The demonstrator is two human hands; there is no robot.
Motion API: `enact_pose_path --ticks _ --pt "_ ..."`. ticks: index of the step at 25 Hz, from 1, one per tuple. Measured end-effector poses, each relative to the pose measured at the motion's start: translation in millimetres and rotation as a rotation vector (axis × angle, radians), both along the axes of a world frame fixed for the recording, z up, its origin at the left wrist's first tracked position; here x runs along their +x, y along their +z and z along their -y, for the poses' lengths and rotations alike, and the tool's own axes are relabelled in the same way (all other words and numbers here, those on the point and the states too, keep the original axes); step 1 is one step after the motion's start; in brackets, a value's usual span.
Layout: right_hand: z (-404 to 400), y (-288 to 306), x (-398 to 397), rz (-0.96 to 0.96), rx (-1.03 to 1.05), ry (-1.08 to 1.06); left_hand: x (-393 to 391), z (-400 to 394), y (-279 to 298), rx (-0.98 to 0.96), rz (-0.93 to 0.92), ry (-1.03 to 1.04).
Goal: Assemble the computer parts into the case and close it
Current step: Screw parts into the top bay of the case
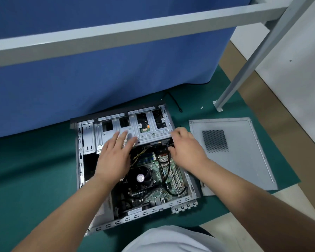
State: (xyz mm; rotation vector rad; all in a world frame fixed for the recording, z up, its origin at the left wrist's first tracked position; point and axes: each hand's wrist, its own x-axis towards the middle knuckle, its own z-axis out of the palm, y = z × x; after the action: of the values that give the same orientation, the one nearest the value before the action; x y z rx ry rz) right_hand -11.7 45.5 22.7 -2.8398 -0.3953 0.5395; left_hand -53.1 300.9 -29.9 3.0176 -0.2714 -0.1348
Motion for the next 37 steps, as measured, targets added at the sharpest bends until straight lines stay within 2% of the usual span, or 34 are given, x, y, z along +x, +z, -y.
enact_pose_path --ticks 2,4,9,18,21,23,26,29,32,34,37 --pt "2 -5 14 -0.245 -0.028 -0.156 25 9 2 0.043 -0.135 0.035" --pt "-3 -16 18 -0.378 -0.019 -0.193 42 15 2 0.085 -0.237 0.047" --pt "-8 -25 21 -0.286 -0.046 -0.239 50 17 -2 0.157 -0.277 0.023" --pt "-7 -29 3 -0.236 -0.035 -0.208 37 12 5 0.079 -0.33 0.04" --pt "3 -25 8 -0.32 0.02 -0.157 48 5 12 0.077 -0.421 0.025" --pt "17 -18 23 -0.399 0.07 -0.105 60 -1 20 0.056 -0.322 0.006" --pt "39 -10 69 -0.338 0.175 -0.129 88 2 24 -0.094 -0.055 0.064" --pt "52 -24 116 -0.288 0.292 -0.259 118 16 8 -0.158 -0.021 0.15" --pt "64 -62 145 -0.301 0.217 -0.343 128 27 -12 -0.145 -0.01 0.245" --pt "70 -86 160 -0.325 0.129 -0.343 124 30 -22 -0.098 0.069 0.22" --pt "67 -107 203 -0.249 0.098 -0.336 124 28 -34 -0.069 0.151 0.207"
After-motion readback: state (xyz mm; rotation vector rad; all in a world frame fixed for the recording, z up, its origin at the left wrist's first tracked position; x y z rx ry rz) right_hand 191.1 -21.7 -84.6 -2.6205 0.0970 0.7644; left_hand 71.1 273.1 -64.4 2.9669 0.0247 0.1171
